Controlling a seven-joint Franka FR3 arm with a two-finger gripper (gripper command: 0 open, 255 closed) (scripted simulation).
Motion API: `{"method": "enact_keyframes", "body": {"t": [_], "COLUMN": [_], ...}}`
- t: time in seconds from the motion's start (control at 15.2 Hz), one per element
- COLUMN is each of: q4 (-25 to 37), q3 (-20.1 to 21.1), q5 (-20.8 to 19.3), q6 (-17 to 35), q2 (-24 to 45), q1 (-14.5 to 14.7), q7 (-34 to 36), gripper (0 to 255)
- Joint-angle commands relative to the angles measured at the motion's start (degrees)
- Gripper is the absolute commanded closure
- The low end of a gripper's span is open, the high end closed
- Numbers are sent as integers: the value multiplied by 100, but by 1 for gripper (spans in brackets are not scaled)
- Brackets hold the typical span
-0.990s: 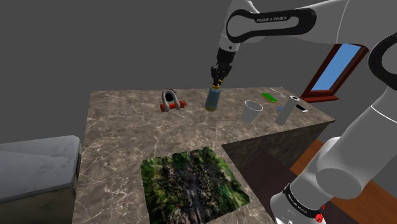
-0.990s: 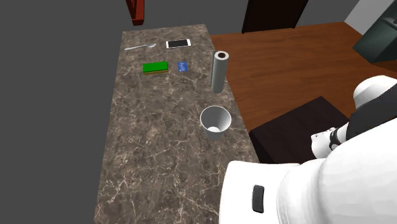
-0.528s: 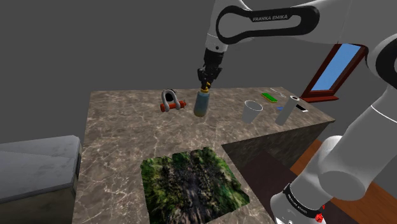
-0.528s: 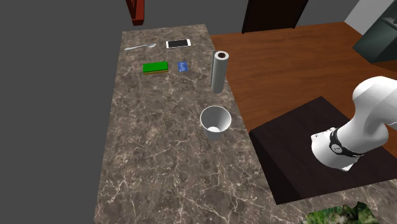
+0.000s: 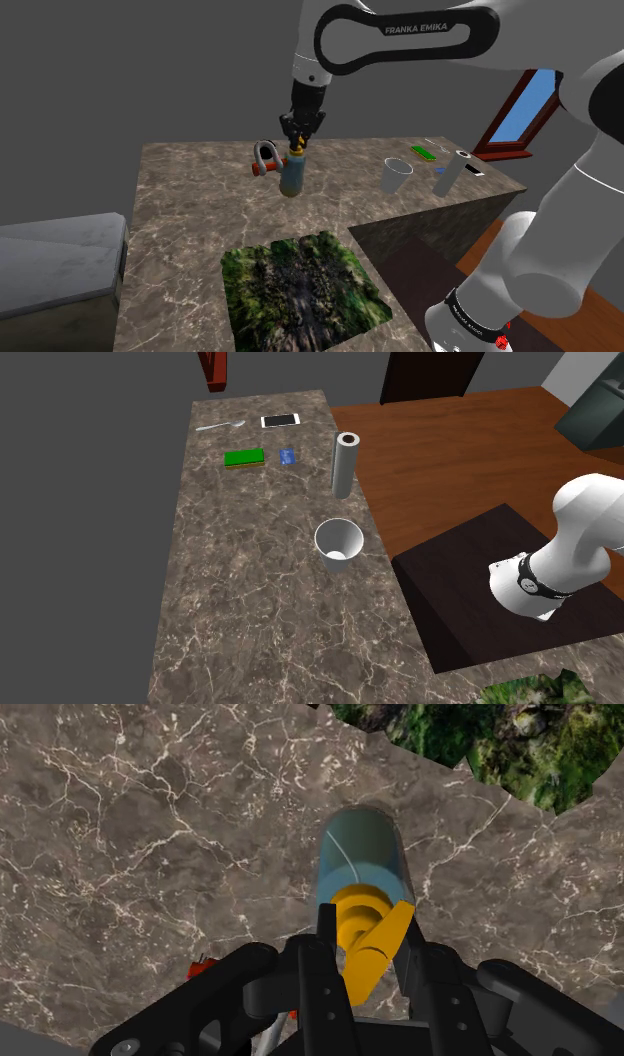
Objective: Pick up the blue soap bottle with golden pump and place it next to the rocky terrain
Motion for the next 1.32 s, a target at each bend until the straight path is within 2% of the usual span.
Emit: {"method": "enact_keyframes", "body": {"t": [0.0,0.4,0.73,0.99,1.25], "q4": [171,847,1645,2481,3582], "q3": [131,487,726,864,946], "q5": [-20,-144,-319,-501,-712], "q6": [-58,-224,-450,-718,-1109], "q2": [120,659,1267,1872,2619], "q1": [136,561,965,1343,1791], "q7": [281,1080,1722,2202,2629], "gripper": [255,255,255,255,255]}}
